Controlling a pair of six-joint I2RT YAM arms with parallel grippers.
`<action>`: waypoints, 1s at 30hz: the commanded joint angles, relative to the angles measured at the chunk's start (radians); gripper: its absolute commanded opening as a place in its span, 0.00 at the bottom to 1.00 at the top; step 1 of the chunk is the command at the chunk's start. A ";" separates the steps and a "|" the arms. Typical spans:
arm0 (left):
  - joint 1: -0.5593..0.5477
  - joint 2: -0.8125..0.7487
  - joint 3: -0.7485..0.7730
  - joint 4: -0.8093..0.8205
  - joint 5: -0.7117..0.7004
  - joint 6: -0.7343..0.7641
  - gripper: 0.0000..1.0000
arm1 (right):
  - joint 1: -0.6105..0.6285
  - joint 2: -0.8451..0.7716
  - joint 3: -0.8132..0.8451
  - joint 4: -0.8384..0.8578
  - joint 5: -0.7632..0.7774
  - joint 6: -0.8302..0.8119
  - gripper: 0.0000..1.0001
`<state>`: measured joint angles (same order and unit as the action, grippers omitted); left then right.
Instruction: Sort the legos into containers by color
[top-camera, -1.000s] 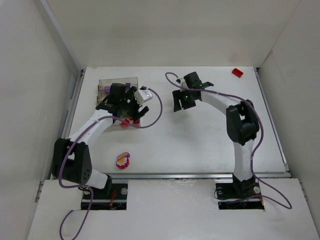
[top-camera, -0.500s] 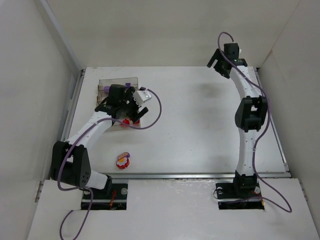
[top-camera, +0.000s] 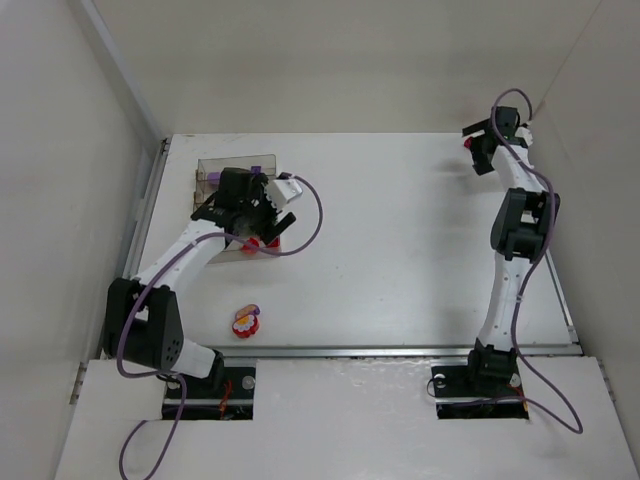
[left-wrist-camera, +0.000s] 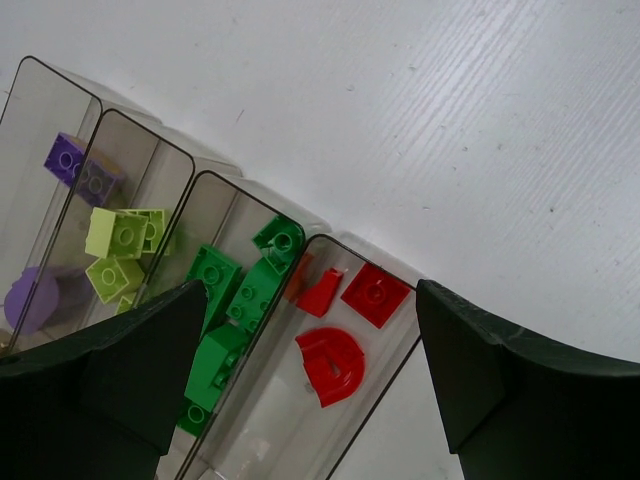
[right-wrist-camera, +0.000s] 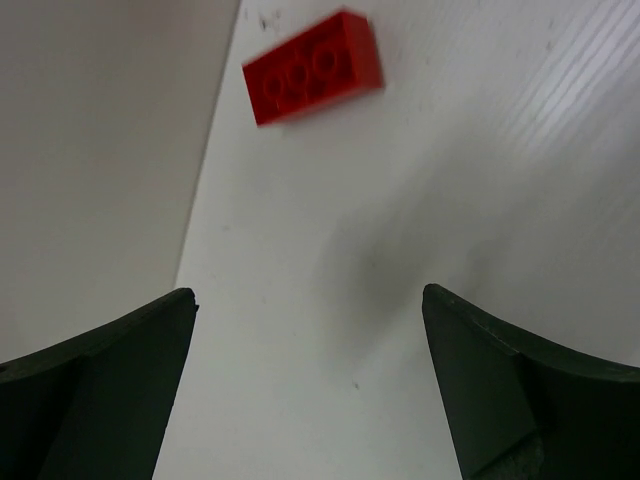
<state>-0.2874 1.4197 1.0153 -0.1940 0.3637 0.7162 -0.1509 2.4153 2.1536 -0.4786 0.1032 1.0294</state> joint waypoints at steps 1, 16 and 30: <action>-0.006 0.027 0.054 -0.007 -0.025 -0.014 0.84 | 0.002 -0.022 0.048 0.109 0.072 0.064 1.00; -0.006 0.186 0.232 -0.056 -0.083 -0.044 0.84 | -0.061 0.163 0.127 0.224 0.067 0.287 0.79; -0.006 0.248 0.284 -0.074 -0.114 -0.063 0.84 | -0.088 0.243 0.141 0.319 0.015 0.537 0.54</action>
<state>-0.2874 1.6714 1.2537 -0.2596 0.2607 0.6682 -0.2413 2.6251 2.2616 -0.2195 0.1371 1.4799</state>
